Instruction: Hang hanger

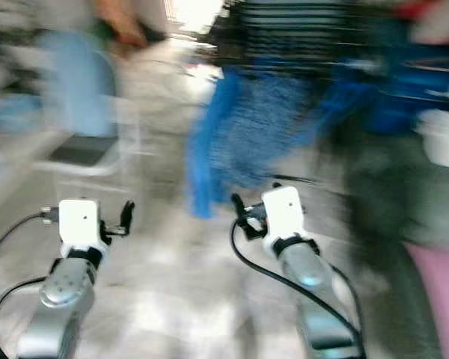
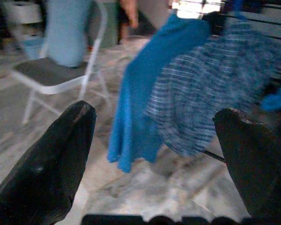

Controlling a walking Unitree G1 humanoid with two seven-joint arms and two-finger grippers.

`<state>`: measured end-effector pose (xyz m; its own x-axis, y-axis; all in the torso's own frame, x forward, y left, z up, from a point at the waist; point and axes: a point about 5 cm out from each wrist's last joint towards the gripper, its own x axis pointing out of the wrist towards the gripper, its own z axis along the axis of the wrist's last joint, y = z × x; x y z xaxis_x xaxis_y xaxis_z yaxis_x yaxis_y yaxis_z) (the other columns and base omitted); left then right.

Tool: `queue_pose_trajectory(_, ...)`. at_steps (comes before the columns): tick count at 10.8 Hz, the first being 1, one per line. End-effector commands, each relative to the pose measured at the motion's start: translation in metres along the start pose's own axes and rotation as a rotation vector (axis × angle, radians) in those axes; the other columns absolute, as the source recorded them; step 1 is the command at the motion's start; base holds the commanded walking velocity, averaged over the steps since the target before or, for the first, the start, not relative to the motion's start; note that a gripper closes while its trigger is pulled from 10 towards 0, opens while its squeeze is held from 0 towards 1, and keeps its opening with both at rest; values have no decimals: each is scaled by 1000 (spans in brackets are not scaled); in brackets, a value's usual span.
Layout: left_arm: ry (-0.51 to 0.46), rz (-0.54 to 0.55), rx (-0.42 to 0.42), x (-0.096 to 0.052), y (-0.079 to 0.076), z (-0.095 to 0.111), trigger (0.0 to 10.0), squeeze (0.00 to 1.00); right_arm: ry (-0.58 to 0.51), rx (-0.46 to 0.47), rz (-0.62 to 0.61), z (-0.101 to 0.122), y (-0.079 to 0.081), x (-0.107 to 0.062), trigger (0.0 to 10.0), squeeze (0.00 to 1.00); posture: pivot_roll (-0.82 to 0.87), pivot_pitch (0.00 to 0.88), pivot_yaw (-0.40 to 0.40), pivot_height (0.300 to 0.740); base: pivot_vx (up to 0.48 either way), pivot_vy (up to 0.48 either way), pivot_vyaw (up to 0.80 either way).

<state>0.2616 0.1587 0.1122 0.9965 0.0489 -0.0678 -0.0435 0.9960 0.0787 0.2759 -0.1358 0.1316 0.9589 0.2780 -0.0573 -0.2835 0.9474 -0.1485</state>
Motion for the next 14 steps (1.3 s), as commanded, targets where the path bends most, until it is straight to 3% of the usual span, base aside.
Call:
queue_pose_trajectory(1,-11,24,11,4,3,3,10000,0,-20,15,25,4,4,2,10000,0,-125,60,89,740,0,0,800)
queue_pose_trajectory(4,-15,63,10,5,1,7,10000,0,-64,10,72,15,6,13,10000,0,-114,61,85,740,0,0,800)
queue_pose_trajectory(7,-41,20,-106,-18,11,9,10000,0,-70,19,73,15,5,14,10000,0,-100,52,70,740,0,0,800)
queue_pose_trajectory(8,-9,36,-73,-26,17,-4,10000,0,-50,30,46,8,2,11,10000,0,-87,12,54,740,0,0,800)
queue_pose_trajectory(11,-3,-38,36,-30,23,-9,10000,0,5,52,43,-8,-9,14,10000,0,-32,0,3,740,0,0,800)
queue_pose_trajectory(13,37,-49,68,-43,25,-20,10000,0,12,54,40,-10,-12,22,10000,0,-21,0,5,740,0,0,800)
queue_pose_trajectory(14,60,-22,41,-50,23,-26,10000,0,8,61,29,-11,-13,22,10000,0,-29,0,29,740,0,0,800)
